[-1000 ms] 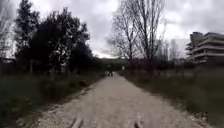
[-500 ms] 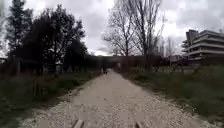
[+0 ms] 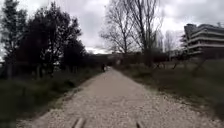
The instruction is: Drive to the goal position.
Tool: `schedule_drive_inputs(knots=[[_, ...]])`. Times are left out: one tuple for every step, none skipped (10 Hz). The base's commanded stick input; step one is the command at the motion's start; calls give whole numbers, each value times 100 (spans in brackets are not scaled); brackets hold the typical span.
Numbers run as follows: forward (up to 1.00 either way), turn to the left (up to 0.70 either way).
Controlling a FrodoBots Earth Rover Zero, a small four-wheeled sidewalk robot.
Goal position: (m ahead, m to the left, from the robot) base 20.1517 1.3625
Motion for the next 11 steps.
schedule_drive_inputs(knots=[[50, 0], [50, 0], [50, 0], [50, 0], [50, 0], [50, 0], [50, 0], [50, 0], [50, 0], [50, 0], [50, 0]])
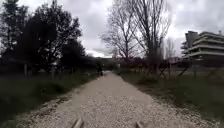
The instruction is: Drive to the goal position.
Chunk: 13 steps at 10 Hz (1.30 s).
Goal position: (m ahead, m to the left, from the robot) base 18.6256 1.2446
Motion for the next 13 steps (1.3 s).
schedule_drive_inputs(knots=[[50, 0], [50, 0], [50, 0], [50, 0], [50, 0], [50, 0], [50, 0], [50, 0], [50, 0], [50, 0], [50, 0], [50, 0], [50, 0]])
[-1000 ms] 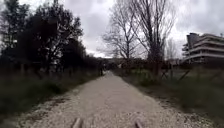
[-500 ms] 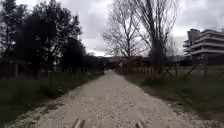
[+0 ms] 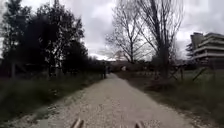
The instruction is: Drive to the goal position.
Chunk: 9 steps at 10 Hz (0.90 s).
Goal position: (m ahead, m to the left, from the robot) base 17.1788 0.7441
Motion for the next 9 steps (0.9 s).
schedule_drive_inputs(knots=[[50, 0], [50, 0], [50, 0], [50, 0], [50, 0], [50, 0], [50, 0], [50, 0], [50, -8]])
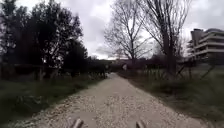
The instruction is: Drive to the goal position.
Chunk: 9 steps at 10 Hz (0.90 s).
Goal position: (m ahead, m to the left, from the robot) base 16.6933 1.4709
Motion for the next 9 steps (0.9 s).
schedule_drive_inputs(knots=[[50, -36], [50, -32], [50, 0], [50, 0], [50, 0], [50, 0], [50, 0], [50, 0], [50, 0]])
